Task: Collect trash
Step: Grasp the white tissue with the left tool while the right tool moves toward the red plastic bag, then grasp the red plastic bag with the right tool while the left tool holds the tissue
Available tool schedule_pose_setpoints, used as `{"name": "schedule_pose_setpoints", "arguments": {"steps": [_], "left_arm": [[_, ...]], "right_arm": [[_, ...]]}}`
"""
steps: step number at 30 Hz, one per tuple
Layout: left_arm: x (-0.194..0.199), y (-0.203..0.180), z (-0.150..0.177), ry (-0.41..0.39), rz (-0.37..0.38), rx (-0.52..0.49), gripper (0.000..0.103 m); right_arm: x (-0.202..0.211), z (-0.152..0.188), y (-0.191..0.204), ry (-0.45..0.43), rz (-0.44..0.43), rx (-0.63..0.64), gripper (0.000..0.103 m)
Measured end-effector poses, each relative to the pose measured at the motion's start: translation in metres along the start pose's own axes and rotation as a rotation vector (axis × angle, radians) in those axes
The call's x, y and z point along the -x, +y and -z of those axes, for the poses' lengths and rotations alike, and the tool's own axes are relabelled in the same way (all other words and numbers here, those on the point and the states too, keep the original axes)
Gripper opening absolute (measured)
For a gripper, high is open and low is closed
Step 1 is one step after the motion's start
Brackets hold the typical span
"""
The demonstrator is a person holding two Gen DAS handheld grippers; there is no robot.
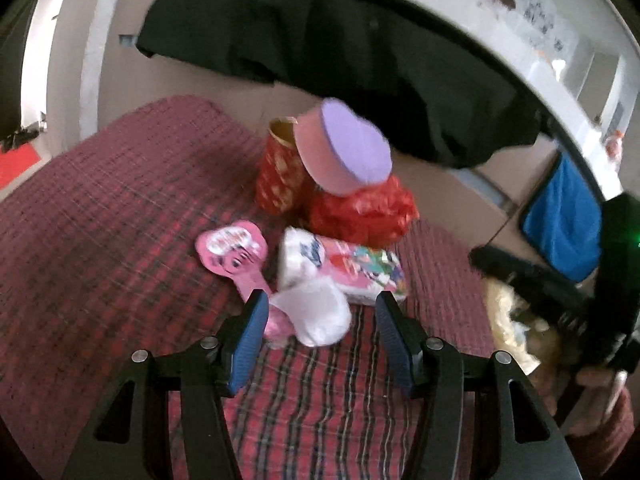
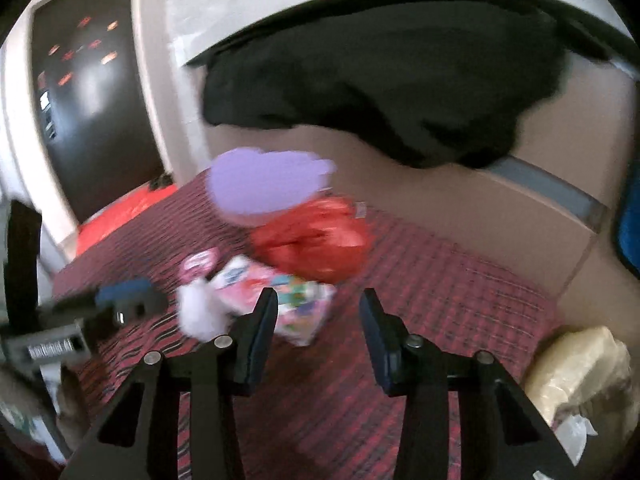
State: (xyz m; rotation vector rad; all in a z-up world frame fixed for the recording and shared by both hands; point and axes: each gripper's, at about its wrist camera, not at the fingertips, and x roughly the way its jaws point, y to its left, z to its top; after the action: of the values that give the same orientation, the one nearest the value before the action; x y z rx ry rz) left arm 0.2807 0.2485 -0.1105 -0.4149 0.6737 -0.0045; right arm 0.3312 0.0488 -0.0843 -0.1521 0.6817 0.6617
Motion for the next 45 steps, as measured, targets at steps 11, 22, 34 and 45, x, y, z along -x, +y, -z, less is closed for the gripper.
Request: {"name": "schedule_pose_setpoints", "arguments": {"steps": [11,22,34,45], "left_arm": [[-0.018,-0.001,0.000,0.015,-0.071,-0.020,0.016],[0.060,0.052,-0.026,-0.137,-0.091,-0.005,0.016],[0.072,0.091,-0.016,-0.141,-0.034,0.094,0.016],[0.085,0.063,-0.017,-0.162,0.041,0.051,0.016]], "right_arm": [[0.005,-0.010,-0.024,-0.074,-0.012,-0.023,0.041],[-0.048,-0.103,0.047,-0.123,-0.158,0.113,0.041],[-0.104,-0.110,0.048,0.080,-0.128,0.151,0.041],[-0.030,-0.031,0.024,0.054,-0.193,0.096,0.043]]}}
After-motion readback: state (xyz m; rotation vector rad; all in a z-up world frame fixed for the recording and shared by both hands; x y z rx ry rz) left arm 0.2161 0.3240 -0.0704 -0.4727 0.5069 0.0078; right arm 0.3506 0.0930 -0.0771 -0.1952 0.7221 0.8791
